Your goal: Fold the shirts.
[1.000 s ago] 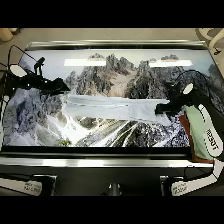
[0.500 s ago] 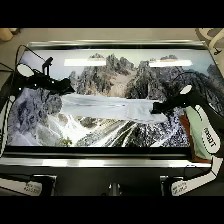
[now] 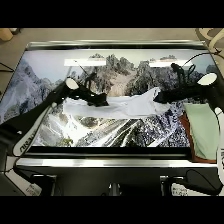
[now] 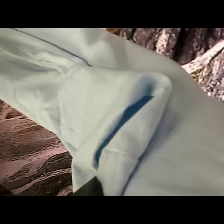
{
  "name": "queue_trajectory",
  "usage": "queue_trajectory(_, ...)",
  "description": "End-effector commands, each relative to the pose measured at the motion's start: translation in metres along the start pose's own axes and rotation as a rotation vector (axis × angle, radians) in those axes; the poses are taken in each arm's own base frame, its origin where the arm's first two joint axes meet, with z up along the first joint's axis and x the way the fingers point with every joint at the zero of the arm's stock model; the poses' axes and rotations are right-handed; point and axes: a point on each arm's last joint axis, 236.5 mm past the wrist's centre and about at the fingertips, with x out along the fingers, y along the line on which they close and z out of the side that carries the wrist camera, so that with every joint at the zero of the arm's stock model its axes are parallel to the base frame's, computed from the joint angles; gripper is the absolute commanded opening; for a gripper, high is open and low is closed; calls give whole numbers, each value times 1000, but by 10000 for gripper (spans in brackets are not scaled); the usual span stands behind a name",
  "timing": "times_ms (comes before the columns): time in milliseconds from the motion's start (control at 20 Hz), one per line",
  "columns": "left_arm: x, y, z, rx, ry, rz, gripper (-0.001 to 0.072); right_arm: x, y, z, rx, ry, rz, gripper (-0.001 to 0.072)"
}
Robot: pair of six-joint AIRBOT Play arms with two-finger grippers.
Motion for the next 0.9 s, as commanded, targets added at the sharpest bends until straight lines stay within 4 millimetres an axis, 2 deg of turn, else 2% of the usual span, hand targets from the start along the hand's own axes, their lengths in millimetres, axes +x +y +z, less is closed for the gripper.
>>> queue_trajectory(0,69,-55,-17,-117,-1,-168,22,-45,45,0,-91,-46,28,17)
queue_trajectory(150,111,-90,-40,-200,26,-262,22,-74,71,5,-135,-115,20,17)
queue_trajectory(250,130,-107,-52,-214,20,-288,22,-88,85,6,-140,-151,25,17)
queue_trajectory(350,133,-109,-49,-195,-10,-281,21,-92,90,3,-145,-149,28,17)
queue_trajectory(450,113,-106,-32,-118,-43,-292,20,-88,87,4,-135,-141,37,16)
queue_trajectory(550,72,-91,-3,-36,-102,-249,19,-77,91,14,-125,-161,77,16)
queue_trajectory(650,11,-66,29,60,-178,-164,19,-55,103,26,-144,-172,108,16)
queue_trajectory(750,-67,-35,59,106,-271,-67,19,-18,127,36,-163,-167,172,16)
queue_trajectory(850,-151,-12,83,113,-398,4,19,30,158,42,-156,-155,252,16)
